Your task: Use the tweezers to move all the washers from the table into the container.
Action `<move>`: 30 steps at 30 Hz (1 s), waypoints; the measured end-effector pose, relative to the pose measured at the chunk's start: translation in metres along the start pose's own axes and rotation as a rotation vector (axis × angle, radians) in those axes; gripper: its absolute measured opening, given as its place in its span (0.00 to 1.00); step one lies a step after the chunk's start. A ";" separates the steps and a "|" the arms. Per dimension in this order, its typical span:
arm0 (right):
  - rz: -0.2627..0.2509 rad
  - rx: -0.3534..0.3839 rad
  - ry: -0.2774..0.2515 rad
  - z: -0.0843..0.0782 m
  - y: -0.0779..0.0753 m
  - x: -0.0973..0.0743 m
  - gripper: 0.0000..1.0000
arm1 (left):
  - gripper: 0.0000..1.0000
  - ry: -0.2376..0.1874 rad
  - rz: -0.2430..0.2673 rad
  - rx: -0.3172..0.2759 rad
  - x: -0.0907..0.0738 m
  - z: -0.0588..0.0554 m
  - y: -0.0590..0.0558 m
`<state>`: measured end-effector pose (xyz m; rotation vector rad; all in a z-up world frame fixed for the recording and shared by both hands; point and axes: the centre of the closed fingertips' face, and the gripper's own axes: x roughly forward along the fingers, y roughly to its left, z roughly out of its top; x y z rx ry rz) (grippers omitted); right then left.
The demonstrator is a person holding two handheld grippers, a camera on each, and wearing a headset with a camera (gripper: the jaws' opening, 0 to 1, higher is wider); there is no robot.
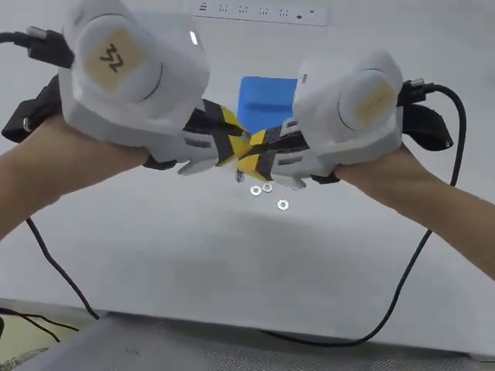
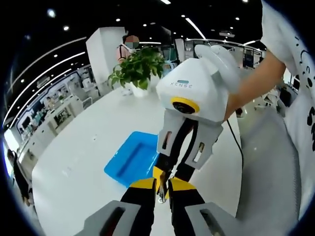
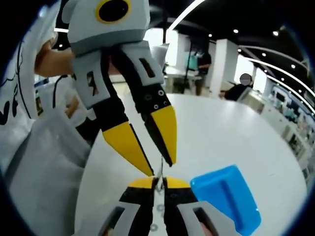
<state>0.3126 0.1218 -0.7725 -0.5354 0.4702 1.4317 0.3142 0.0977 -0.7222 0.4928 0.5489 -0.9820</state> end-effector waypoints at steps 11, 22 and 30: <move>-0.007 -0.032 0.007 0.008 0.002 -0.014 0.02 | 0.17 -0.065 0.109 -0.114 -0.026 -0.002 -0.007; -0.066 -0.040 0.007 0.014 -0.014 -0.034 0.02 | 0.44 -0.083 0.313 -0.324 -0.059 -0.041 -0.025; -0.141 -0.025 -0.007 0.017 -0.043 -0.046 0.02 | 0.64 -0.040 0.410 -0.364 -0.064 -0.071 -0.037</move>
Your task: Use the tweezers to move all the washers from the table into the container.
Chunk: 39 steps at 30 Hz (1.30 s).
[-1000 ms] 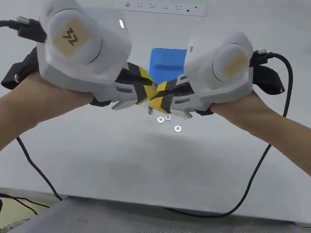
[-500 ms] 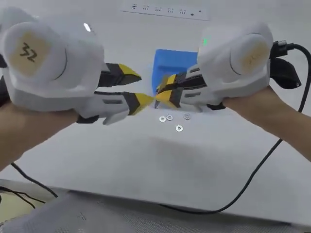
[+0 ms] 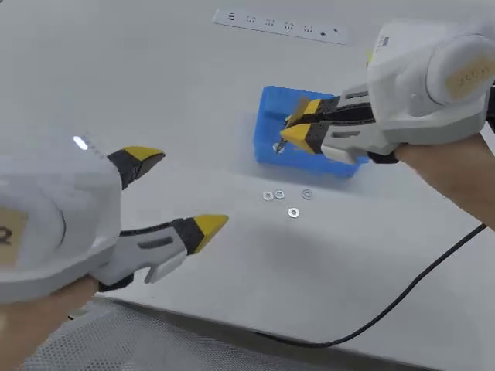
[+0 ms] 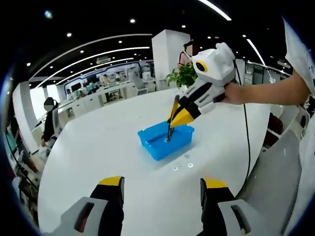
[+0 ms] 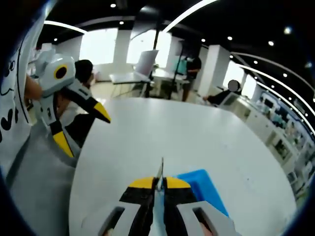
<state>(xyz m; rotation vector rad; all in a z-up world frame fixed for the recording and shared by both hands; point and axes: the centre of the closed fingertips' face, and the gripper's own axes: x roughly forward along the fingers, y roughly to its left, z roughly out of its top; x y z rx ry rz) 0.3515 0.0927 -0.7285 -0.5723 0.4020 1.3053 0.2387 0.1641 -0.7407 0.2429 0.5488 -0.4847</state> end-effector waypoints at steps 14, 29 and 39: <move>-0.083 0.060 0.037 -0.020 -0.039 0.017 0.02 | 0.83 -0.016 0.110 -0.094 0.006 -0.015 0.004; -0.060 0.161 0.053 -0.041 -0.039 0.056 0.03 | 0.92 -0.029 0.173 -0.077 0.008 -0.019 0.014; -0.060 0.197 0.064 -0.052 -0.038 0.068 0.03 | 0.91 -0.034 0.185 -0.021 0.007 -0.018 0.013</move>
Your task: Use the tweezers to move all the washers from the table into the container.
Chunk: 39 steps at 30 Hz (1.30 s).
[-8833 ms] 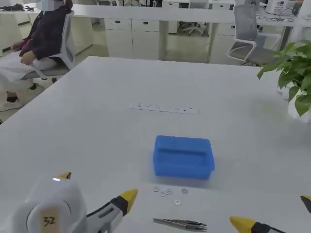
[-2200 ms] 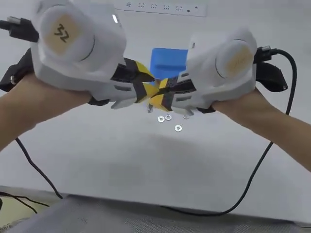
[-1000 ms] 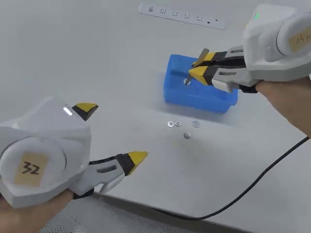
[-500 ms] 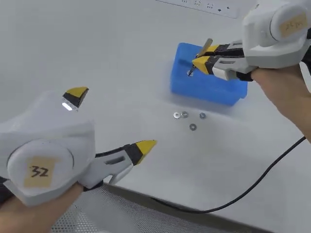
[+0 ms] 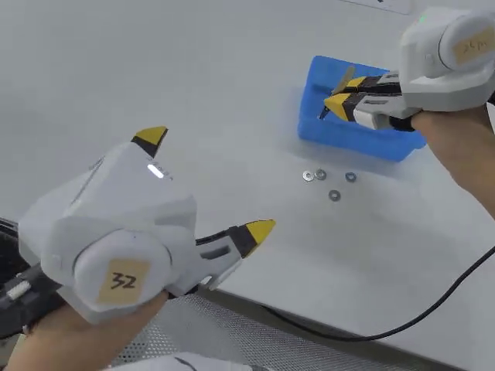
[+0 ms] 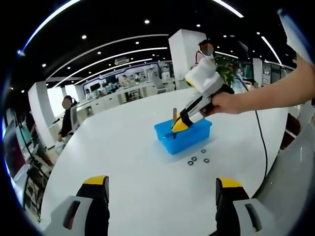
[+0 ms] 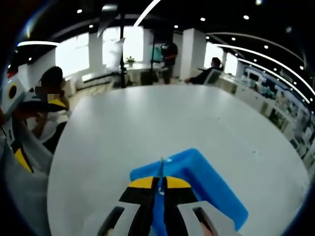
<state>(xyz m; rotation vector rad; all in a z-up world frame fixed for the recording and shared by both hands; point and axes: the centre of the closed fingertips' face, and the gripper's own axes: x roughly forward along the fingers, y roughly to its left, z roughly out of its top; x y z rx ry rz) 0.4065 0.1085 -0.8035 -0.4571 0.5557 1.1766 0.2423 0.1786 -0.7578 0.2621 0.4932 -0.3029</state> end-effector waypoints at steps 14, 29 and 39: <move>0.013 0.040 -0.017 0.005 -0.003 -0.006 0.03 | 0.91 0.018 0.009 0.014 0.002 -0.003 0.002; 0.006 0.043 -0.013 0.004 -0.005 -0.013 0.02 | 0.91 0.037 0.008 0.040 0.002 -0.006 0.001; 0.001 0.023 -0.014 0.010 0.002 -0.033 0.02 | 0.90 0.058 0.002 0.053 0.003 -0.009 -0.001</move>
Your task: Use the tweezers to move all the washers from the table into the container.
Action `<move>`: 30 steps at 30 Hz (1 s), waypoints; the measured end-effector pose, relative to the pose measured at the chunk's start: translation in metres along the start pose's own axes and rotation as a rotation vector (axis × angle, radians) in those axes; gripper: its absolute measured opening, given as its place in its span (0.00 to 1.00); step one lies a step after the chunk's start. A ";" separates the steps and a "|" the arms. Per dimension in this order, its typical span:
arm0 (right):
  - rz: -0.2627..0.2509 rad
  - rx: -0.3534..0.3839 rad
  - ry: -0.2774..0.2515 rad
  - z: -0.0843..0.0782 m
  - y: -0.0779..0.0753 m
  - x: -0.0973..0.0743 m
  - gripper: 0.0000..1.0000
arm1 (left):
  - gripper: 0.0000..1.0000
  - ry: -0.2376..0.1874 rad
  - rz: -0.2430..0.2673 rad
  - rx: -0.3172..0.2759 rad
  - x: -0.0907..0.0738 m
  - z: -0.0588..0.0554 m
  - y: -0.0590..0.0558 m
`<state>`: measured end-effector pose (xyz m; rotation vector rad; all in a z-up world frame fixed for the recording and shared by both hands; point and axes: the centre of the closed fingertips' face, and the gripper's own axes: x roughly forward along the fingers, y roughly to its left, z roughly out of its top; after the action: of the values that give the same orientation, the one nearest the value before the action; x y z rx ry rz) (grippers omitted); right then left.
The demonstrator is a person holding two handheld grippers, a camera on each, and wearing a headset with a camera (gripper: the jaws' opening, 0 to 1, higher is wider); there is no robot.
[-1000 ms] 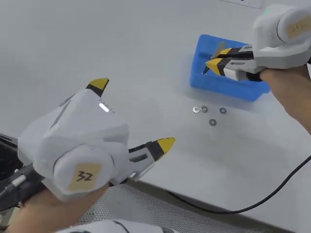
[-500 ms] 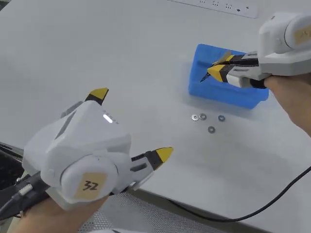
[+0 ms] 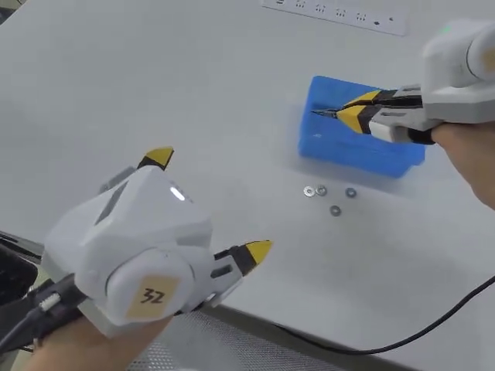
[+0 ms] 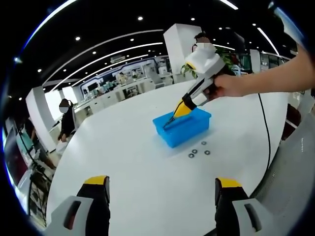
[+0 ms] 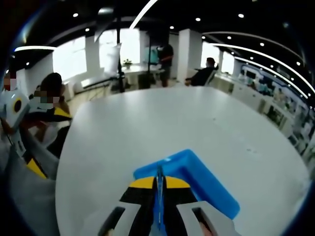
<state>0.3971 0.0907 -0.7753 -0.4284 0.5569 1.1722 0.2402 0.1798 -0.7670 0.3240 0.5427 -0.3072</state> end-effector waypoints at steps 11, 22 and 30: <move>-0.004 0.013 0.006 -0.011 0.034 -0.034 0.01 | 0.85 0.006 -0.009 0.025 0.000 0.000 -0.003; 0.022 0.099 -0.050 -0.011 0.080 -0.058 0.02 | 0.44 -0.019 -0.239 -0.025 0.003 0.015 -0.035; 0.055 0.090 -0.076 -0.003 0.108 -0.072 0.02 | 0.25 -0.051 -0.422 0.075 0.030 0.050 -0.053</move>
<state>0.2744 0.0723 -0.7369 -0.2917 0.5557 1.2061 0.2677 0.1066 -0.7549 0.2707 0.5480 -0.7436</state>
